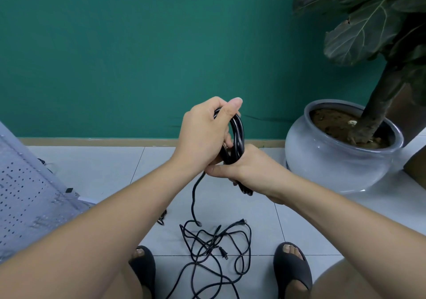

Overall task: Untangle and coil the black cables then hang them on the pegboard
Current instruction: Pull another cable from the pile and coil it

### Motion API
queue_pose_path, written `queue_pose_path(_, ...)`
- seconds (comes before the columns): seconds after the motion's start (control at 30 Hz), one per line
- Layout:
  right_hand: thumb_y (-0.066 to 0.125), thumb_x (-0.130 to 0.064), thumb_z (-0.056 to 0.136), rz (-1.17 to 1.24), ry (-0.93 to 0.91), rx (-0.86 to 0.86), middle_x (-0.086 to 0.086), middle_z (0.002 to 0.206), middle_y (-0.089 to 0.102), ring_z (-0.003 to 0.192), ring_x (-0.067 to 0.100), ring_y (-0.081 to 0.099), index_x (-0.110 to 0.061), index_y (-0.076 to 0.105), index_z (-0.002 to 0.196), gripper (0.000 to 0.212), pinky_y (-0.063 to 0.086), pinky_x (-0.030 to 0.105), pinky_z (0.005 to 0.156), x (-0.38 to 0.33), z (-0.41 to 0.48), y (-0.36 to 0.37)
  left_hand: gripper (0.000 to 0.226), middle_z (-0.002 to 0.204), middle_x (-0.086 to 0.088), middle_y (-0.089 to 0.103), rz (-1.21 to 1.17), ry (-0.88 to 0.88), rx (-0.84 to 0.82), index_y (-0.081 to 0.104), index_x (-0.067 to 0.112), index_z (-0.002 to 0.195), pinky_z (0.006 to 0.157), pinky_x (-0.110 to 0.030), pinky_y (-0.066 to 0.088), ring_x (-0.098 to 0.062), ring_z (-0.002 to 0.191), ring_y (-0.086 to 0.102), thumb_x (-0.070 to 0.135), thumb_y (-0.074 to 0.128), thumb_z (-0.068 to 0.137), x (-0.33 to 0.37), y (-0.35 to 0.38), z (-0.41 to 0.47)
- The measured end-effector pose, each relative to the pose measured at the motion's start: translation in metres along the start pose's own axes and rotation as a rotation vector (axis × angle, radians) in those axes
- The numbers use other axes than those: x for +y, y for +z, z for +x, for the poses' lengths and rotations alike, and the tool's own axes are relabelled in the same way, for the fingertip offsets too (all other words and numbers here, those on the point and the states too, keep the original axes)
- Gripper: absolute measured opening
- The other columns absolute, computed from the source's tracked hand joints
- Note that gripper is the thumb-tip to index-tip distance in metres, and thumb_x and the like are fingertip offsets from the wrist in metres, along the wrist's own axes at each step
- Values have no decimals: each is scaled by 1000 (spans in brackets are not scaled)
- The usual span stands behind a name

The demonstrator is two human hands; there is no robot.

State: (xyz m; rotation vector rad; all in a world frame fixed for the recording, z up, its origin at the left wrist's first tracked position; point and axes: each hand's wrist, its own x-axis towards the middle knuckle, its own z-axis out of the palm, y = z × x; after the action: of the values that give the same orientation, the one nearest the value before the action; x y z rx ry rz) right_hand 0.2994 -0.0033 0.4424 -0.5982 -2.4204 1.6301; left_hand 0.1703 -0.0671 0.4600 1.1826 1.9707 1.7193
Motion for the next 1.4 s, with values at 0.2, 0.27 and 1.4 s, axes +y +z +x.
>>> queue_pose_path(0.2, 73, -28, 102, -110, -65, 1, -13, 61, 43, 56, 9, 38, -20, 46, 79, 36, 39, 27, 54, 6, 6, 8, 35, 55, 0, 28, -426, -242, 30, 63, 13, 86, 52, -29, 23, -18, 48, 28, 43, 75, 99, 4, 7, 4)
queue_pose_path(0.27, 67, -32, 105, -170, -58, 33, -16, 59, 43, 54, 4, 39, -15, 48, 85, 32, 38, 17, 54, 6, 6, 12, 31, 58, 2, 25, -508, -291, 35, 59, 16, 88, 51, -28, 22, -16, 48, 24, 38, 78, 98, 3, 5, 7)
queue_pose_path(1.4, 65, -23, 92, 364, -231, 498, 8, 57, 35, 47, 23, 38, -17, 43, 58, 41, 44, 46, 60, -2, 7, -42, 19, 108, -3, 81, -70, -524, -470, 68, 17, 105, 93, -26, 52, -13, 107, 75, 10, 50, 104, -79, 50, -65)
